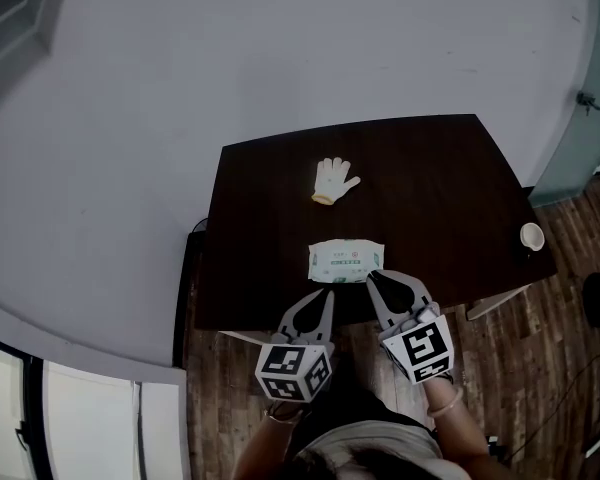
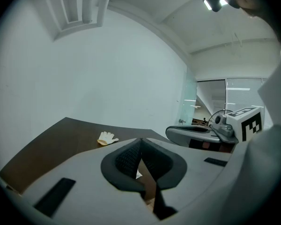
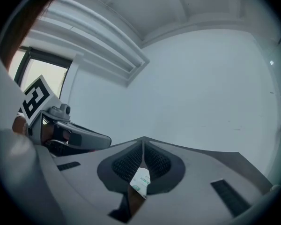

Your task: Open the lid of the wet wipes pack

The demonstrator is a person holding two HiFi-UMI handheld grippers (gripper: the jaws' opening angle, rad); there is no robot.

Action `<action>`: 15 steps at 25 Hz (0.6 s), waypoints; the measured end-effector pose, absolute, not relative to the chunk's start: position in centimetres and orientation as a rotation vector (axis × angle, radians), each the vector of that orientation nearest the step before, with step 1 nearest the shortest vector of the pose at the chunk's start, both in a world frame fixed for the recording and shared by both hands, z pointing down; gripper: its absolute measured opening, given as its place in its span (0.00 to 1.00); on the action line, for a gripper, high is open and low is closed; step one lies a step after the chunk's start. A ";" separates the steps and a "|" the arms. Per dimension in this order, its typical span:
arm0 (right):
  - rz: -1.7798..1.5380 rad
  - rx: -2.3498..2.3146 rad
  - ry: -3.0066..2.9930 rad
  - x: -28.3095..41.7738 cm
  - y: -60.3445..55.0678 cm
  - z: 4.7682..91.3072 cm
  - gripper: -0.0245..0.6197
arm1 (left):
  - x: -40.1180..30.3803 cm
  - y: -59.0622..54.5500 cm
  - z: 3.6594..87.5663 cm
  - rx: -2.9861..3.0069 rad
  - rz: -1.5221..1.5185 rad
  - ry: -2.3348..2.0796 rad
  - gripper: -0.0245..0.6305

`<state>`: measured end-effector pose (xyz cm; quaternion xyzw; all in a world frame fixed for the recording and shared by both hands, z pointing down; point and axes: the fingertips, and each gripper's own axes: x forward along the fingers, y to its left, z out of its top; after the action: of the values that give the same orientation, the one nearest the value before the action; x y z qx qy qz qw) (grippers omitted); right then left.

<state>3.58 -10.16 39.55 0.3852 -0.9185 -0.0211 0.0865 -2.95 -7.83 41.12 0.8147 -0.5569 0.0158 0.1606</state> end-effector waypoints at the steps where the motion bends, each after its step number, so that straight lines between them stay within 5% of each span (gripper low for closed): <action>1: -0.073 1.141 -2.725 3.2 -10.8 39.8 0.05 | -3.2 -8.5 41.5 2.325 0.041 -1.584 0.07; 15: -0.126 1.020 -2.602 -1.2 -18.1 44.9 0.11 | -5.2 -16.0 48.5 2.307 0.128 -1.495 0.07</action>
<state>-1.24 -18.08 44.94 0.3593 -0.9163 -0.0445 0.1710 -5.24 -16.02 48.47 0.8224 -0.5330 0.0457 0.1933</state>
